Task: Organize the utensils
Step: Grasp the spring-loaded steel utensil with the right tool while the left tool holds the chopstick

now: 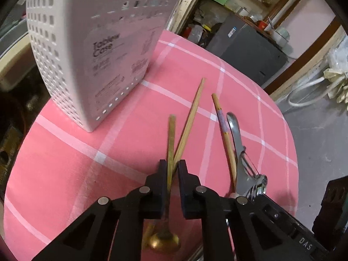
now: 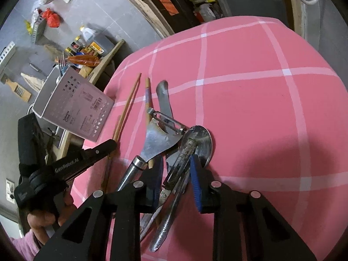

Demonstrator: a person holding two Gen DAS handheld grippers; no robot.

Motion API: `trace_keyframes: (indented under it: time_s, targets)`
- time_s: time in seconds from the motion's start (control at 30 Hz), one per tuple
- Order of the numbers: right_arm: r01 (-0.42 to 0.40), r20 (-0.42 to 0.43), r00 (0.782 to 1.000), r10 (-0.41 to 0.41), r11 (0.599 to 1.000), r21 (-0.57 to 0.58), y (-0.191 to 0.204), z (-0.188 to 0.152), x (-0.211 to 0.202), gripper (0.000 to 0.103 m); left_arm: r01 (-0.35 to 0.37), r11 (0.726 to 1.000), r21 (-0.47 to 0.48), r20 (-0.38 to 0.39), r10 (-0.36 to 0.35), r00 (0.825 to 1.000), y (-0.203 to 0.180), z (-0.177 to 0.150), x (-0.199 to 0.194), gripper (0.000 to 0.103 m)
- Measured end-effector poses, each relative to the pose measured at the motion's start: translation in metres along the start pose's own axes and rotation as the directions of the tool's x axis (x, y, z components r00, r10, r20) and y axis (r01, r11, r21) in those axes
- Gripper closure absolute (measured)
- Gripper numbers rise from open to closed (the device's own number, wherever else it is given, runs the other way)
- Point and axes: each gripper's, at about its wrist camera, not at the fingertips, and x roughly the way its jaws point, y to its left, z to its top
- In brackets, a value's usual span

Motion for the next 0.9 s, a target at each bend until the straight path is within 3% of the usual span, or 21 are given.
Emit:
trace_keyframes:
  time_s: [0.47,0.6,0.9]
  targets:
    - [0.061,-0.032,0.998,-0.059,0.996,0.058,0.005,0.006,0.012,0.081,0.037,0.997,0.069,0.016,-0.038,0.999,0.000,-0.004,-0.021,0.096]
    - [0.074,-0.028,0.997,-0.072,0.995,0.067,0.005,0.003,0.011,0.090,0.048,0.994,0.095,0.029,-0.051,0.998,0.000,-0.004,-0.029,0.096]
    - [0.000,0.014,1.000,-0.002,0.987,0.162,-0.001,-0.008,-0.006,0.094,0.089,0.984,0.157,0.050,-0.098,0.994,0.002,-0.005,-0.049,0.096]
